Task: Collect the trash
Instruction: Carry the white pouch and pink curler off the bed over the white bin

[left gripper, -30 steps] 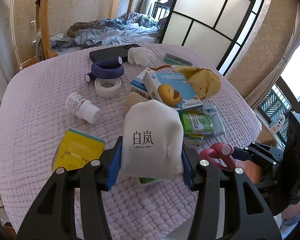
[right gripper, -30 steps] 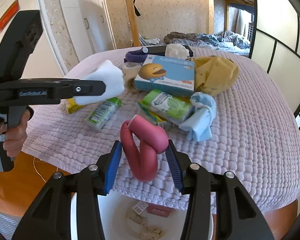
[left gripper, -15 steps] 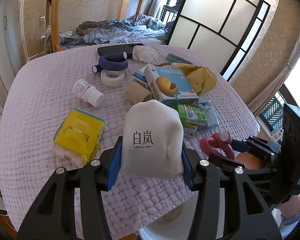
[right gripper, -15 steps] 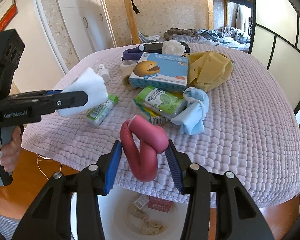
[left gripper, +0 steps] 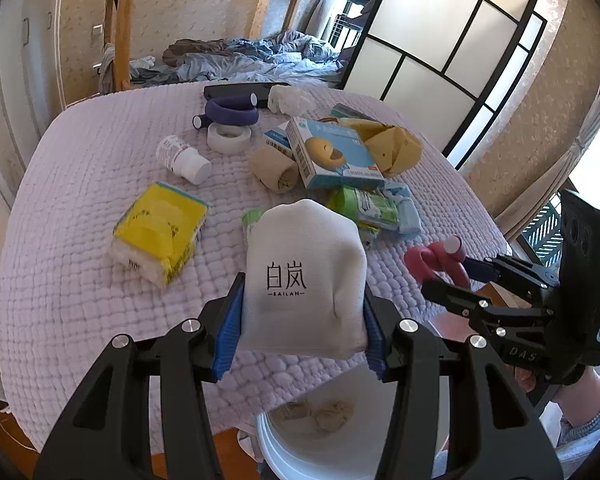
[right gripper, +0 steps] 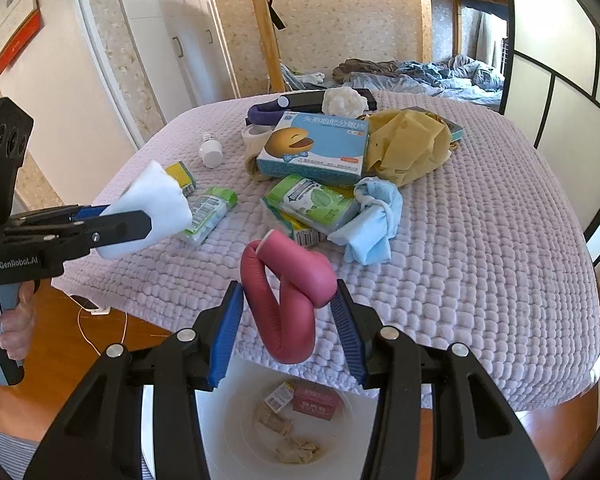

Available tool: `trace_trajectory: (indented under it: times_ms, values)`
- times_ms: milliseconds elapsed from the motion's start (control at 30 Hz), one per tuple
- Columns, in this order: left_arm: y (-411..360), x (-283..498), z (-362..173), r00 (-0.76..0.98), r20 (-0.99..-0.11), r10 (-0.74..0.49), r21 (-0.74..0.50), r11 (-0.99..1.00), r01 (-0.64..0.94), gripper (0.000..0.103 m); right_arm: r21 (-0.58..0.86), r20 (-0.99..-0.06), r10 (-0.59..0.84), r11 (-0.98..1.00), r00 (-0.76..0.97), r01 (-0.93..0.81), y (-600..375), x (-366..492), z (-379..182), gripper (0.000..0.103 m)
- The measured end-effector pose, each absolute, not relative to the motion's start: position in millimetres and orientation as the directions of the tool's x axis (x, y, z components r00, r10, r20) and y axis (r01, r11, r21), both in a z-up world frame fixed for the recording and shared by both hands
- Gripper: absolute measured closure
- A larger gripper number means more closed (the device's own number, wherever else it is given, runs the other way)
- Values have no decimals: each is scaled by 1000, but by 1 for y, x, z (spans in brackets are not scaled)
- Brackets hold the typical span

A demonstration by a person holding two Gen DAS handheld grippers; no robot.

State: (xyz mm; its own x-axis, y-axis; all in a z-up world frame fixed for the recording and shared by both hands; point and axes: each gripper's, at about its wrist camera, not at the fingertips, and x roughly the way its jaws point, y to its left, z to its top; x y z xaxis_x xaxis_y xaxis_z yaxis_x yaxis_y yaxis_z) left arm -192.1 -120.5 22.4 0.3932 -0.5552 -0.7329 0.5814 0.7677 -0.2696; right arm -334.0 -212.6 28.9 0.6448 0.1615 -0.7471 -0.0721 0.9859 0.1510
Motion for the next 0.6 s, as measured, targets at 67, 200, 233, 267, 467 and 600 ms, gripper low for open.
trace_trajectory:
  times_ms: [67, 200, 233, 267, 467, 600]
  values:
    - [-120, -197, 22, 393, -734, -554, -271, 769, 578, 51, 151, -747, 166, 985, 644, -78, -213, -337, 30, 58]
    - [-119, -206, 21, 396, -734, -552, -273, 774, 571, 51, 159, -749, 179, 983, 639, -89, -216, -343, 31, 58]
    - [-119, -208, 21, 395, -734, -553, -277, 774, 569, 51, 161, -749, 182, 983, 637, -91, -216, -344, 31, 58]
    - [-119, -210, 21, 396, -734, -552, -278, 775, 567, 51, 164, -750, 185, 982, 636, -93, -217, -347, 31, 58]
    - [-118, -223, 20, 397, -736, -548, -280, 781, 559, 51, 174, -752, 202, 979, 627, -107, -218, -358, 32, 58]
    - [-117, -232, 20, 395, -738, -548, -282, 781, 556, 51, 177, -753, 207, 978, 624, -111, -219, -366, 33, 58]
